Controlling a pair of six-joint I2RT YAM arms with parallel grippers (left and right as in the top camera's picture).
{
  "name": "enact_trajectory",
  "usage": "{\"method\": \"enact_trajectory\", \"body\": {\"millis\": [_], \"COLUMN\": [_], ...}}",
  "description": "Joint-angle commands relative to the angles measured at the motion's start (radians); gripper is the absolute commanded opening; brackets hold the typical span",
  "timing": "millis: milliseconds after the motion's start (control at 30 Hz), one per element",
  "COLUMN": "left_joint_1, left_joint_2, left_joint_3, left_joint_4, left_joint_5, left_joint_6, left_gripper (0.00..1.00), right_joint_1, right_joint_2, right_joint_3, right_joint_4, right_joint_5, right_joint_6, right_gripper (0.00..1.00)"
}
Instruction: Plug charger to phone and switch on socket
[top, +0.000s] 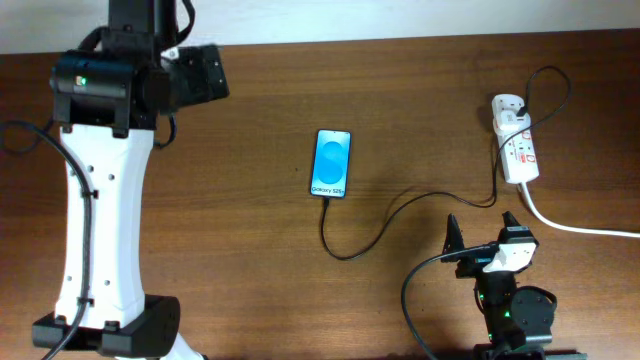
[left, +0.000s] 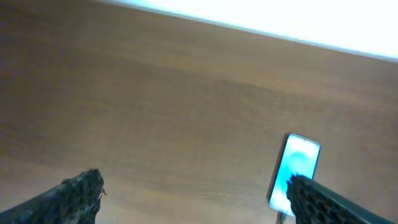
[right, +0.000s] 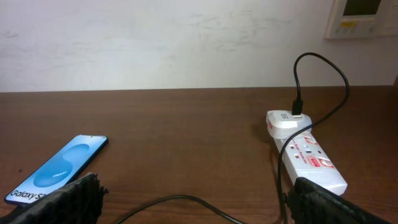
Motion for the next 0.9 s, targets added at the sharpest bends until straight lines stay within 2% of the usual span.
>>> {"method": "enact_trajectory", "body": {"millis": [0, 33, 100, 133, 200, 300, 333, 367, 433, 500, 567, 633, 767, 800, 867], "left_joint_1": [-0.002, 0.0, 0.0, 0.0, 0.0, 0.0, 0.0, 0.0, 0.0, 0.0, 0.0, 0.0, 0.021, 0.055, 0.094], "left_joint_2": [-0.039, -0.076, -0.214, -0.282, -0.419, -0.637, -0.787, -0.872, -1.043, -1.1, -1.176, -1.29, -1.449, -1.492, -1.581], "left_joint_3": [-0.058, -0.136, -0.435, -0.557, -0.763, -1.058, -1.203, -1.274, -1.366, -1.405, -1.501, -1.638, -1.858, -1.929, -2.025], "left_joint_4": [-0.031, -0.008, 0.104, 0.108, 0.154, 0.381, 0.511, 0.552, 0.514, 0.517, 0.548, 0.676, 0.954, 1.041, 1.112], "left_joint_5": [-0.011, -0.017, -0.036, -0.037, -0.114, -0.126, -0.099, -0.062, 0.004, -0.017, -0.013, 0.068, 0.161, 0.288, 0.34], "left_joint_6": [0.001, 0.001, 0.001, 0.001, 0.001, 0.002, 0.002, 0.001, 0.002, 0.009, 0.071, 0.121, 0.132, 0.229, 0.275], "left_gripper": [0.99, 0.99, 0.99, 0.99, 0.99, 1.0, 0.99, 1.0, 0.99, 0.99, 0.99, 0.99, 0.99, 0.99, 0.99], "right_joint_1": [0.004, 0.004, 0.004, 0.004, 0.004, 0.004, 0.004, 0.004, 0.004, 0.004, 0.004, 0.004, 0.004, 0.004, 0.004], "right_joint_2": [-0.006, -0.006, -0.006, -0.006, -0.006, -0.006, -0.006, -0.006, -0.006, -0.006, -0.006, -0.006, -0.006, -0.006, -0.006], "right_joint_3": [-0.005, -0.005, -0.005, -0.005, -0.005, -0.005, -0.005, -0.005, -0.005, -0.005, -0.005, -0.005, -0.005, -0.005, -0.005], "right_joint_4": [-0.006, -0.006, -0.006, -0.006, -0.006, -0.006, -0.006, -0.006, -0.006, -0.006, -0.006, -0.006, -0.006, -0.006, -0.006], "right_joint_5": [0.012, 0.012, 0.012, 0.012, 0.012, 0.012, 0.012, 0.012, 0.012, 0.012, 0.012, 0.012, 0.012, 0.012, 0.012], "right_joint_6": [-0.006, -0.006, -0.006, -0.006, -0.006, -0.006, -0.006, -0.006, -0.006, -0.006, -0.006, -0.006, -0.006, -0.006, -0.006], "right_gripper": [0.98, 0.98, 0.98, 0.98, 0.98, 0.98, 0.98, 0.98, 0.98, 0.98, 0.98, 0.98, 0.98, 0.98, 0.98]}}
